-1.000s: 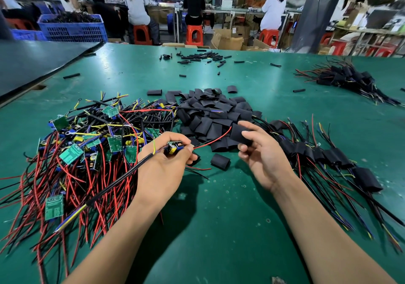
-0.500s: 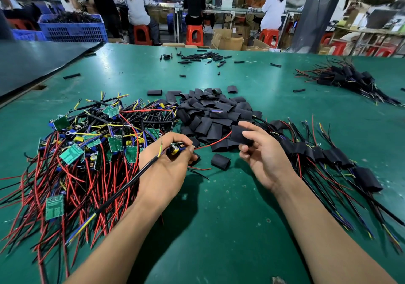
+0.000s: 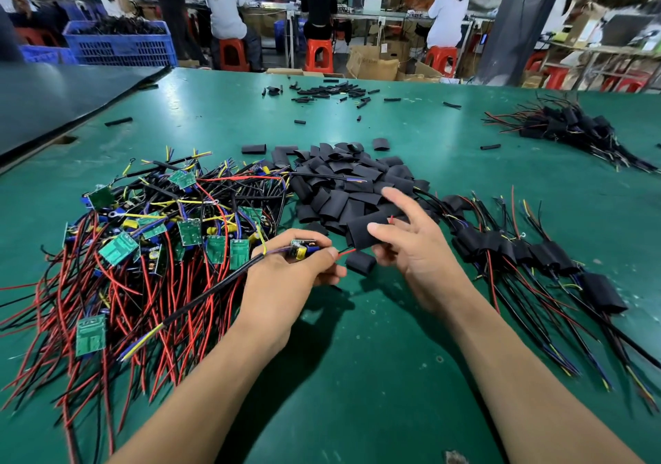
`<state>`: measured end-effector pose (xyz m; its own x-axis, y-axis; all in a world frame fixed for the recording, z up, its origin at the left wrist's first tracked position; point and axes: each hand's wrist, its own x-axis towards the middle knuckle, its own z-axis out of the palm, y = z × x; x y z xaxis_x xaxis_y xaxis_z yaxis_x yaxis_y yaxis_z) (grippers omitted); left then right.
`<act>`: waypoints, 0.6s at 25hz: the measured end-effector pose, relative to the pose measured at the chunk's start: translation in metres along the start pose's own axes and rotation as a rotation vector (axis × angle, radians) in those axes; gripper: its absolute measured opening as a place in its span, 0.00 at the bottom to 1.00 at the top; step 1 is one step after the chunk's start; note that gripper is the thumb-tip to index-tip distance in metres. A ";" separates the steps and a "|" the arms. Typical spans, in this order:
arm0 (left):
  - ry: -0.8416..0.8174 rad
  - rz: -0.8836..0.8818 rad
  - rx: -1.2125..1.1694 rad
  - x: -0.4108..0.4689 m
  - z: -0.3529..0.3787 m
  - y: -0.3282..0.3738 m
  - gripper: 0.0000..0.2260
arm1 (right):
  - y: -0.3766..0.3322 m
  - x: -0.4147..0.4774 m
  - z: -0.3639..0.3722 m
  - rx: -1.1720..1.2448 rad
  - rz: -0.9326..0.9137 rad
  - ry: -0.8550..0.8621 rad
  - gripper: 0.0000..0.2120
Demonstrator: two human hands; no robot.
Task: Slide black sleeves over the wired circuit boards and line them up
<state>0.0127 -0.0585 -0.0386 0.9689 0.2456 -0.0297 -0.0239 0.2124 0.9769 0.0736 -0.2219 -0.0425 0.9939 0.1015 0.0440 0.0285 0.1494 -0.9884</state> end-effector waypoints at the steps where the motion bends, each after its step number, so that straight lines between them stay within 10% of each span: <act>1: 0.010 -0.001 -0.025 0.001 0.000 0.001 0.04 | 0.000 0.001 0.000 0.014 -0.006 0.043 0.29; 5: 0.040 -0.007 -0.141 0.004 -0.003 0.004 0.05 | -0.001 0.002 -0.002 0.119 0.050 0.030 0.35; 15: 0.002 -0.150 -0.181 0.003 0.003 -0.002 0.05 | 0.011 -0.011 0.026 0.278 0.185 -0.062 0.04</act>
<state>0.0159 -0.0608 -0.0404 0.9644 0.2004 -0.1727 0.0767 0.4130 0.9075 0.0598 -0.1953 -0.0504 0.9707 0.2107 -0.1152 -0.1906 0.3840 -0.9034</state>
